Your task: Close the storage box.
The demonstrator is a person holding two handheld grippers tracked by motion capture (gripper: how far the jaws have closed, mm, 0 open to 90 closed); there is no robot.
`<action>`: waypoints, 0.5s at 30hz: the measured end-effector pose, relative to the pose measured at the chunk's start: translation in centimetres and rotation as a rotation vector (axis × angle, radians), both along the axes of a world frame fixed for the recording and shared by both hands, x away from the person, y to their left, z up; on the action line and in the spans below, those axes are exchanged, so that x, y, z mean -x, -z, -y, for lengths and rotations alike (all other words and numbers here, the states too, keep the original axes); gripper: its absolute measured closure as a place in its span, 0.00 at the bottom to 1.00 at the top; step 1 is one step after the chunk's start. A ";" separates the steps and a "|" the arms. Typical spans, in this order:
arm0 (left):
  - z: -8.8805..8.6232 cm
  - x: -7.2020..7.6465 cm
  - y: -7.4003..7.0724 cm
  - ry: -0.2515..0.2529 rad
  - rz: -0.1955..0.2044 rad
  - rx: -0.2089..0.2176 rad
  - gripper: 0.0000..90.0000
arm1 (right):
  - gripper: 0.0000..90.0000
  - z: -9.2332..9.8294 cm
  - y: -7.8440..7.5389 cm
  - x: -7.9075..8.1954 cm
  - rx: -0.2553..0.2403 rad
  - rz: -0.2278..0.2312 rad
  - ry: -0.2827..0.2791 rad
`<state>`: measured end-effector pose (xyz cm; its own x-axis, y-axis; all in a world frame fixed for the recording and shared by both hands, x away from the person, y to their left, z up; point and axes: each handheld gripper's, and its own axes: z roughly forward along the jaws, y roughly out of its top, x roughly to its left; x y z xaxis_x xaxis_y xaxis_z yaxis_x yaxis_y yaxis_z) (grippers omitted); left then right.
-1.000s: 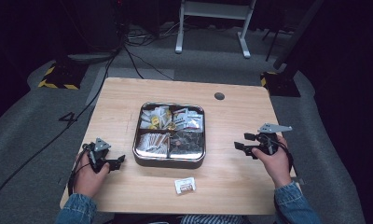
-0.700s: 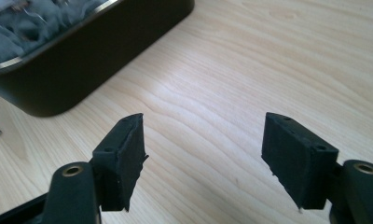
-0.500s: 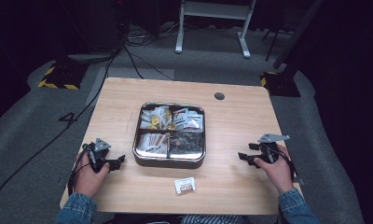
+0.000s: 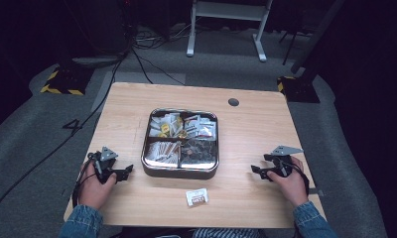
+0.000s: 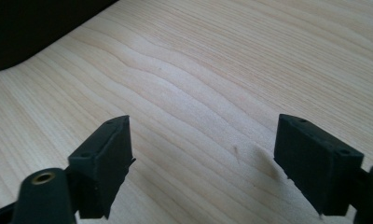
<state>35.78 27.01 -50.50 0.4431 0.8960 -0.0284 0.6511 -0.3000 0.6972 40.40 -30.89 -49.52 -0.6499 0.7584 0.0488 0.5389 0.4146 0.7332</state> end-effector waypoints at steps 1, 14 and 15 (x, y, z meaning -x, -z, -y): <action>0.0 0.0 0.0 0.000 0.000 0.000 0.22 | 0.19 -0.1 0.3 -0.1 0.007 0.000 -0.001; 0.0 0.0 0.0 0.001 -0.002 -0.001 0.22 | 0.09 -0.7 1.0 -0.3 0.054 0.026 -0.009; 0.0 0.0 0.0 0.000 0.000 0.000 0.22 | 0.08 -0.7 1.0 -0.3 0.053 0.026 -0.008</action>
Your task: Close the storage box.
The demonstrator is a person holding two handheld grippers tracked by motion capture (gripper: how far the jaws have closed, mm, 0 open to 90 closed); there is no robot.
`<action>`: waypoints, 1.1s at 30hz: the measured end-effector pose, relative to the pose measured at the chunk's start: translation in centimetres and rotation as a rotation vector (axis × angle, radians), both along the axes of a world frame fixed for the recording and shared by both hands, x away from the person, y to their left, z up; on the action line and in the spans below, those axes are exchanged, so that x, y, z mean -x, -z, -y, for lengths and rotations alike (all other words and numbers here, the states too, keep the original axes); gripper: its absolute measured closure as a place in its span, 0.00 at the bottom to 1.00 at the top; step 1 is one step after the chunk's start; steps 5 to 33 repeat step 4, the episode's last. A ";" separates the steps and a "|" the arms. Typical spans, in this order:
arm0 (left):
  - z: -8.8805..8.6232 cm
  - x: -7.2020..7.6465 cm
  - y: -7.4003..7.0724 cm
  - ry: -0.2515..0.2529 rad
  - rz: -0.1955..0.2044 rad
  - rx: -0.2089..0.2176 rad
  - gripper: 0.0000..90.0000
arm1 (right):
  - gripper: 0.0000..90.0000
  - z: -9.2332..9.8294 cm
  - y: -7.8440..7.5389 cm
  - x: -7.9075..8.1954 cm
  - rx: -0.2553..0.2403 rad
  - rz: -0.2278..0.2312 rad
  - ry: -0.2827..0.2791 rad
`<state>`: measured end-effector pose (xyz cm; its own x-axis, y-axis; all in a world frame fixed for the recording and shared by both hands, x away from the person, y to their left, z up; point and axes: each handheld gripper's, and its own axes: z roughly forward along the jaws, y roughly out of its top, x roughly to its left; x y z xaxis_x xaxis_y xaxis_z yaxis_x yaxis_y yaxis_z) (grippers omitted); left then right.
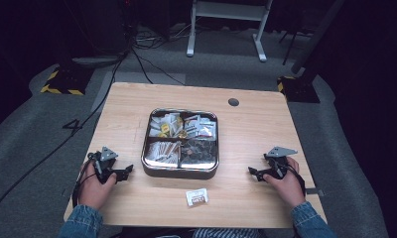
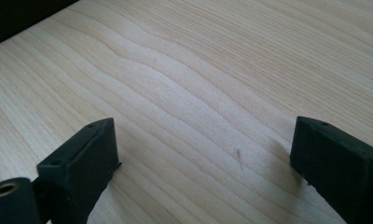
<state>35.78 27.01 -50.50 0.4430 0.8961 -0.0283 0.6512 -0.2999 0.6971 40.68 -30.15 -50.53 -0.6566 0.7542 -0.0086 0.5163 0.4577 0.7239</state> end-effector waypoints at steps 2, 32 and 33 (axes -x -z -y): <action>0.0 0.0 0.0 0.000 0.000 0.000 0.22 | 0.08 0.0 0.0 0.0 -0.001 0.000 0.001; 0.0 0.0 0.0 0.000 0.000 0.000 0.22 | 0.08 0.0 0.0 0.0 -0.001 0.000 0.002; 0.0 0.0 0.0 0.000 0.000 0.000 0.22 | 0.08 0.0 0.0 0.0 -0.001 0.000 0.002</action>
